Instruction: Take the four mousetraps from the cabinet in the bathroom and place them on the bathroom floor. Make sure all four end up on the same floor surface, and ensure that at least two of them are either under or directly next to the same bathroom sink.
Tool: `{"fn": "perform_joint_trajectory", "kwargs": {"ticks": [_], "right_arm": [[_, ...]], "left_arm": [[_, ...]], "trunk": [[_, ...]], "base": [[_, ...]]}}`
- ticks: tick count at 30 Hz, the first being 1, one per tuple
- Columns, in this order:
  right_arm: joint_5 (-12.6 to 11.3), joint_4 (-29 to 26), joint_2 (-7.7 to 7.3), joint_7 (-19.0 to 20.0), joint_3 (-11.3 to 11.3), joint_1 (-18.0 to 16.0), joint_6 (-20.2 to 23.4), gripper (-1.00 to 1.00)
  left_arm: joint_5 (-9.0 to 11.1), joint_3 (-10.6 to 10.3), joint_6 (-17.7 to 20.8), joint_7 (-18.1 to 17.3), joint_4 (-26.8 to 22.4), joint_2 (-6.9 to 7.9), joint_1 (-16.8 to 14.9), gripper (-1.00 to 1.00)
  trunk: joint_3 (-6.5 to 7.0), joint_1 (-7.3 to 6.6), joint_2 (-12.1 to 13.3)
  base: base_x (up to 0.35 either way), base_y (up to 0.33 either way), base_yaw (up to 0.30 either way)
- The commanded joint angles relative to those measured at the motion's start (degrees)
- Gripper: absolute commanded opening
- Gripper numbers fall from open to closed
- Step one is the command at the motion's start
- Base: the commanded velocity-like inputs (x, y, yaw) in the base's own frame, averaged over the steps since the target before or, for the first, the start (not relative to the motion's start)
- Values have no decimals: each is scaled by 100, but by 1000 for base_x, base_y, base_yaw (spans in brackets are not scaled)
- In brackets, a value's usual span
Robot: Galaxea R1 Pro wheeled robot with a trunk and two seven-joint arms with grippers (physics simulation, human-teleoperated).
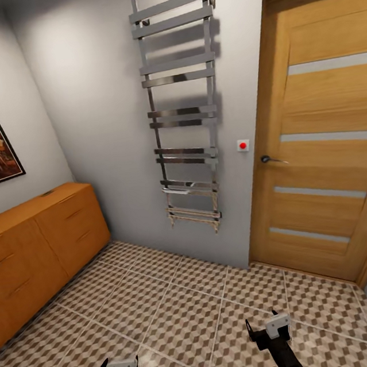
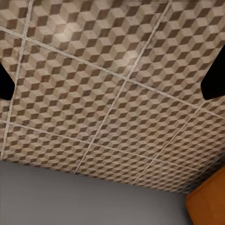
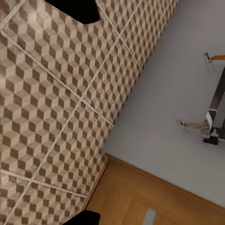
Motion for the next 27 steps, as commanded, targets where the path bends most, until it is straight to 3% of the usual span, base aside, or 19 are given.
{"fn": "perform_joint_trajectory", "kwargs": {"ticks": [1, 27], "right_arm": [[60, 6, 0, -60, 13, -5, -6, 100], [60, 5, 0, -60, 13, -5, -6, 100]], "left_arm": [[15, -49, -29, 29, 20, -5, -10, 100], [15, -49, -28, 27, 20, -5, -10, 100]], "trunk": [[-12, 3, -11], [-12, 3, -11]], "base": [[0, 0, 284], [0, 0, 284]]}}
